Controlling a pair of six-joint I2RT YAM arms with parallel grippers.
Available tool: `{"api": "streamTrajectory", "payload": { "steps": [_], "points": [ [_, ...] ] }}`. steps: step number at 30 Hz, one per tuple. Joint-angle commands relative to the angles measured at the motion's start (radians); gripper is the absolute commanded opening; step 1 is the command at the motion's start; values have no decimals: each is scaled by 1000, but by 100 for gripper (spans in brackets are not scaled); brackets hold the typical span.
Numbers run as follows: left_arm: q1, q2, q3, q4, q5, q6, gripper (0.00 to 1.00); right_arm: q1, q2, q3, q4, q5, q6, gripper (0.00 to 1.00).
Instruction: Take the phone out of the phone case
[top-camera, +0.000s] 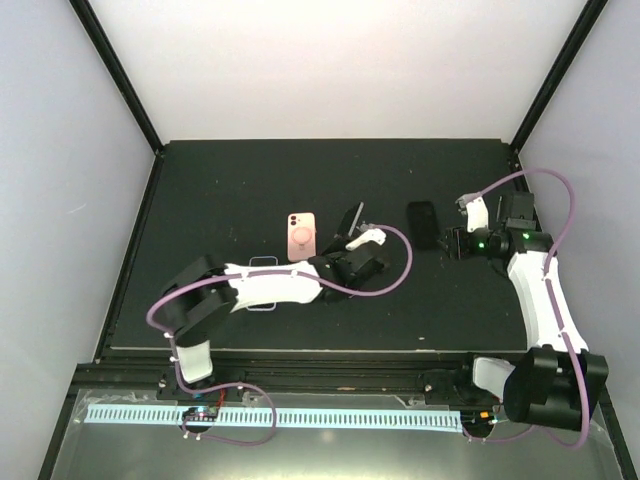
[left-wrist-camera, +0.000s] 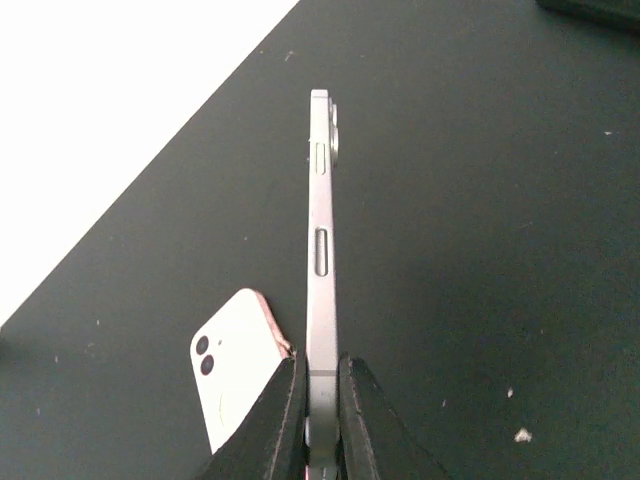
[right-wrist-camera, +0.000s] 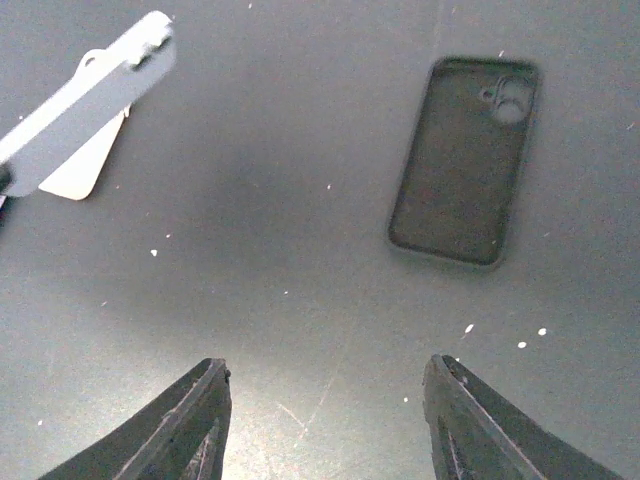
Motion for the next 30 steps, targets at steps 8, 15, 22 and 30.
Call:
{"api": "streamTrajectory", "payload": {
  "steps": [8, 15, 22, 30],
  "points": [
    [-18, 403, 455, -264, -215, 98, 2, -7, -131, -53, 168, 251, -1, 54],
    [-28, 572, 660, -448, -234, 51, 2, -6, -170, -64, 191, 256, 12, 54],
    [-37, 679, 781, -494, -214, 76, 16, -5, -152, -60, 187, 255, 6, 54],
    [-37, 688, 792, -444, -144, 87, 41, -6, -150, -61, 187, 251, 1, 54]
  ]
}}
